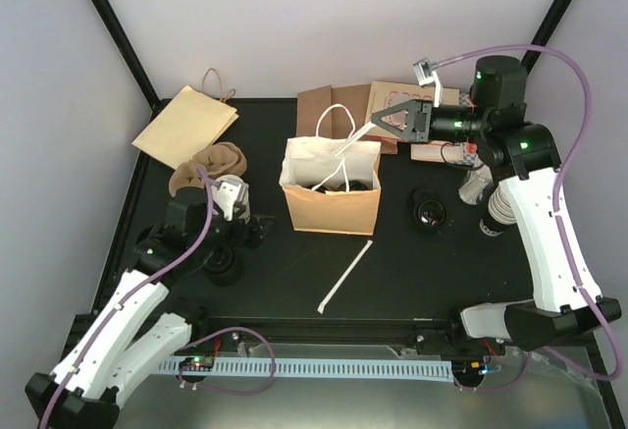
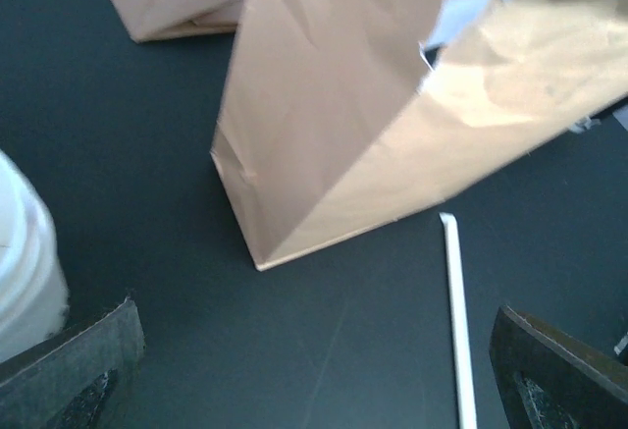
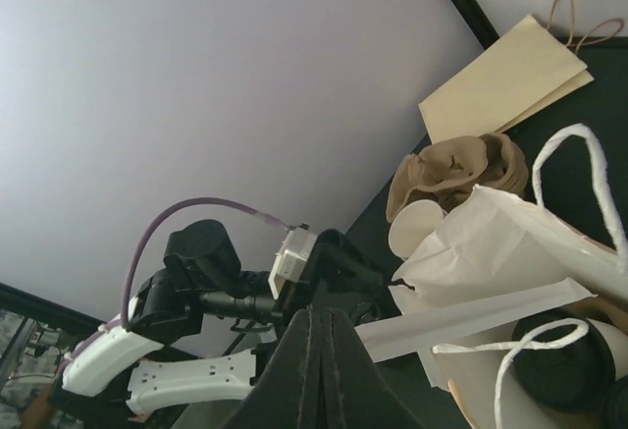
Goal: Pack the takeout coffee
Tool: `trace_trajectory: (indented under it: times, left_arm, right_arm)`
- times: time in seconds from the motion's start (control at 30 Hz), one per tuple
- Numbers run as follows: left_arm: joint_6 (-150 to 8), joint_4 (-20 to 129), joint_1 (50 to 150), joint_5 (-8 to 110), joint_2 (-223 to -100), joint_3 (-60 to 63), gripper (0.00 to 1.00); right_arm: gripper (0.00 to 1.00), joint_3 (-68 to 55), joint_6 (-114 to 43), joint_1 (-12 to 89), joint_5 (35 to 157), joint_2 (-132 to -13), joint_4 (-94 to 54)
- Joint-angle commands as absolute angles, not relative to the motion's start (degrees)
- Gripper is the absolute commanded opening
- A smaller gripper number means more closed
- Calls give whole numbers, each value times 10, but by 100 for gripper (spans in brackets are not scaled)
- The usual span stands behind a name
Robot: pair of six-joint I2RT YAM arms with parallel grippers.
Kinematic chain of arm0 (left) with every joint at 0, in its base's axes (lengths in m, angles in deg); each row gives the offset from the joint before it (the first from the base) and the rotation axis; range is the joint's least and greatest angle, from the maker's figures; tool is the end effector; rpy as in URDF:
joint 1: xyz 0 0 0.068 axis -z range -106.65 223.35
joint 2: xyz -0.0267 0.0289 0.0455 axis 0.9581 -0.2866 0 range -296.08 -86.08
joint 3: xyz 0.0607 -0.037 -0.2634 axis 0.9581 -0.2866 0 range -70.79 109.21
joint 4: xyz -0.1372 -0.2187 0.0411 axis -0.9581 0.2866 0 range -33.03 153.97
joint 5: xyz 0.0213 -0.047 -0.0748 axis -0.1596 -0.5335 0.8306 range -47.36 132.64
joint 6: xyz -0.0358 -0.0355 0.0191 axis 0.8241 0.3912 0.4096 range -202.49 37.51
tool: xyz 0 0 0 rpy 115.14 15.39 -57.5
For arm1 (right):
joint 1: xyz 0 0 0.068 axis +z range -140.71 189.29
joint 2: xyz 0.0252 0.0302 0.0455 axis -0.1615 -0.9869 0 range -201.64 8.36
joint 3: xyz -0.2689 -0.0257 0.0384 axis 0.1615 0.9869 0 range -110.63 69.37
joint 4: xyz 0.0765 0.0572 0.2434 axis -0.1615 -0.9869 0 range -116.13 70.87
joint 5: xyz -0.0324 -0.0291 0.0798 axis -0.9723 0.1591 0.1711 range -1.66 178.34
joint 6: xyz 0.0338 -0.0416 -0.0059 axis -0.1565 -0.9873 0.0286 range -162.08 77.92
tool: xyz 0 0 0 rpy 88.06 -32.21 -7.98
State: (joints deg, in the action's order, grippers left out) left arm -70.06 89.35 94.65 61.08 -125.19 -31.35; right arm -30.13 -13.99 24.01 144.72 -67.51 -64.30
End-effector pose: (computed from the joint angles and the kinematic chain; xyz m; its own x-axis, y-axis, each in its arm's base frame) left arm 0.1367 -0.0653 0.2842 -0.6108 0.0191 -0.7915 0.4740 0.8096 -0.3463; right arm 0.2276 0.0904 0.4884 -0.7322 0.0773 -0.6767 -0.6179 0.3426 0.7077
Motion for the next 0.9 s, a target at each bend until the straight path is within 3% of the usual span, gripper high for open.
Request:
trace_trajectory:
  times: [0.0,0.07,0.1,0.2,0.23,0.37,0.63,0.87]
  left_arm:
    - [-705,881,985,641,-1273,-304,99]
    - [-697,885,1009,631,-1278,-299,98]
    - [-692,888,1019,629,-1280,-297,98]
    - [-675,893,1049,612,-1279,-292,98]
    - [-669,895,1061,603,-1278,-292,97]
    - [-640,904,1135,560,-1282,-298,97]
    - [-556,914,1321,427,-1354,-295,95]
    - [-526,897,1406,387,-1497,-258,82]
  right_arm:
    - [1,-305,-149,269,1412,-687,-632]
    - [4,-311,-146,281,1401,-698,-629]
    - [15,-317,-146,288,1394,-707,-629]
    - [85,-367,-169,302,1365,-734,-665]
    - [97,-390,-181,302,1341,-741,-697]
    - [100,-400,-208,302,1187,-717,-773]
    - [100,-221,-220,302,1028,-554,-768]
    - [100,-79,-218,302,933,-444,-753]
